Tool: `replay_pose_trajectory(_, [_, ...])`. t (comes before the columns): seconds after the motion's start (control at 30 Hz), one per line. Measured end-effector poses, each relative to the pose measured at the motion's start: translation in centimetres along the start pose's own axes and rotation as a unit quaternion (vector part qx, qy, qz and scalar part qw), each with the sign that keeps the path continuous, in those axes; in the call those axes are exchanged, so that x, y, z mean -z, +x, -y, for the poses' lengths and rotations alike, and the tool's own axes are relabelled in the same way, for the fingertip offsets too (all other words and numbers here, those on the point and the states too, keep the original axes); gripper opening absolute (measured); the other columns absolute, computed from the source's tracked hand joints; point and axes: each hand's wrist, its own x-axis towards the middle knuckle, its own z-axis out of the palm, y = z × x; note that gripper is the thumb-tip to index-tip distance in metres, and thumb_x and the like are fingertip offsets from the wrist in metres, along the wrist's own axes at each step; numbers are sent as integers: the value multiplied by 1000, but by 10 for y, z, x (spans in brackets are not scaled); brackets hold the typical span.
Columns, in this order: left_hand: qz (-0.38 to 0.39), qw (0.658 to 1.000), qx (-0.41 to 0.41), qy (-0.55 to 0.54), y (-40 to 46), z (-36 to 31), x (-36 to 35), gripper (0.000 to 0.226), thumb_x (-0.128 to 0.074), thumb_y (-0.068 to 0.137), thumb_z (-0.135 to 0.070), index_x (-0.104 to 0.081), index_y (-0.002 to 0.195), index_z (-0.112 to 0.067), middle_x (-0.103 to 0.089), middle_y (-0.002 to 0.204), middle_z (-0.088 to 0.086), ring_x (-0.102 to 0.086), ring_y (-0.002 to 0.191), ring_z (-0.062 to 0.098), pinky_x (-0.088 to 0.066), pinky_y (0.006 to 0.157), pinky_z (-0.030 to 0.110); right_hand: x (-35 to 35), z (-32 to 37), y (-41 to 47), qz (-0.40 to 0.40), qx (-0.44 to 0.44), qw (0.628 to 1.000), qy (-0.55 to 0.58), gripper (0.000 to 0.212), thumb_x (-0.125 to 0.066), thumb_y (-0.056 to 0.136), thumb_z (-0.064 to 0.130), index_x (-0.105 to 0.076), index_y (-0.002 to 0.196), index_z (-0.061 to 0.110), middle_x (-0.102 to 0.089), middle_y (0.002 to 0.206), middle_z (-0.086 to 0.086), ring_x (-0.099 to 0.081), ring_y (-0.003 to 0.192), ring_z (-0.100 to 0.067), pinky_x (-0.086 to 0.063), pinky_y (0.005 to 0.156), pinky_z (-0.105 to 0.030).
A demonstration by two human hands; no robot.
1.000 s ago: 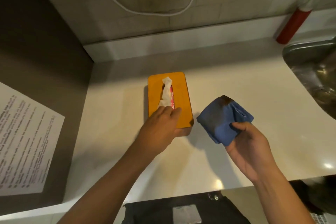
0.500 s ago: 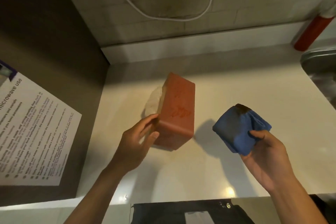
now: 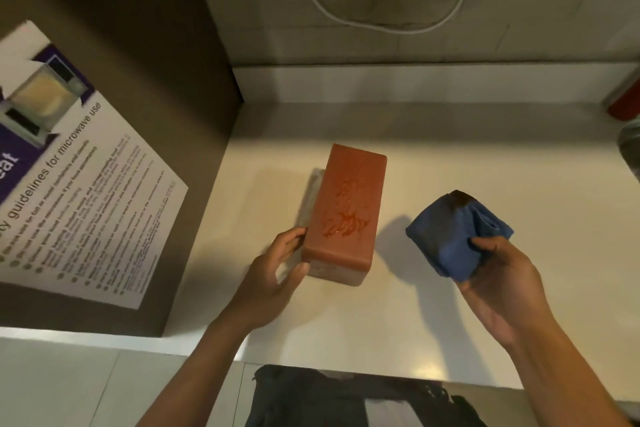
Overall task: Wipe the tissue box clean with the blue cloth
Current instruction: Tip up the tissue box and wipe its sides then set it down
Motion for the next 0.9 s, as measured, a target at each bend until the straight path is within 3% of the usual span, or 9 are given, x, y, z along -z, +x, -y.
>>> replay_pose_trajectory(0.2, [-7,1000,-12,-9,-1,-1,-2,47,-56,97,-48,-38,139,-55,-53,138,-30,-50,131,0,-47,101,30,0,-4,3,2,-1,1000,0,44,-41,89,5,-56,129,11,-62,129,-11,-58,120,-27,-49,95,-38])
replay_pose_trajectory(0.33, [1,999,-46,-6,1,-16,-3,45,-57,96,-44,-40,137,-53,-54,134,-29,-53,126,1,-52,95,29,7,-2,3,-12,0,1000,0,45,-41,89,5,-54,132,11,-61,130,-11,-57,121,-27,-46,97,-41])
replay_pose_trajectory(0.53, [11,994,-106,-18,15,-46,-3,38,-56,98,-38,-44,133,-46,-57,131,-22,-54,127,10,-49,99,27,14,1,4,-28,21,999,4,46,-41,90,6,-52,134,12,-61,131,-11,-57,121,-28,-44,99,-42])
replay_pose_trajectory(0.6, [5,991,-124,-51,22,-60,-2,35,-56,100,-31,-47,132,-38,-59,127,-20,-56,125,15,-48,103,29,17,2,5,-28,23,999,9,46,-40,90,6,-52,135,11,-60,132,-11,-56,122,-29,-43,99,-41])
replay_pose_trajectory(0.73, [17,988,-117,-96,45,-85,10,31,-54,104,-20,-48,134,-18,-63,119,-13,-62,114,17,-49,95,22,18,5,6,-17,34,999,-4,46,-38,91,6,-53,134,12,-58,134,-12,-56,122,-29,-42,100,-42])
replay_pose_trajectory(0.9, [31,987,-110,-112,39,-73,11,38,-57,100,-21,-49,137,-26,-62,128,-9,-59,124,20,-46,103,25,17,8,9,-13,58,998,-30,46,-39,91,8,-53,134,13,-59,132,-11,-55,123,-29,-44,99,-40])
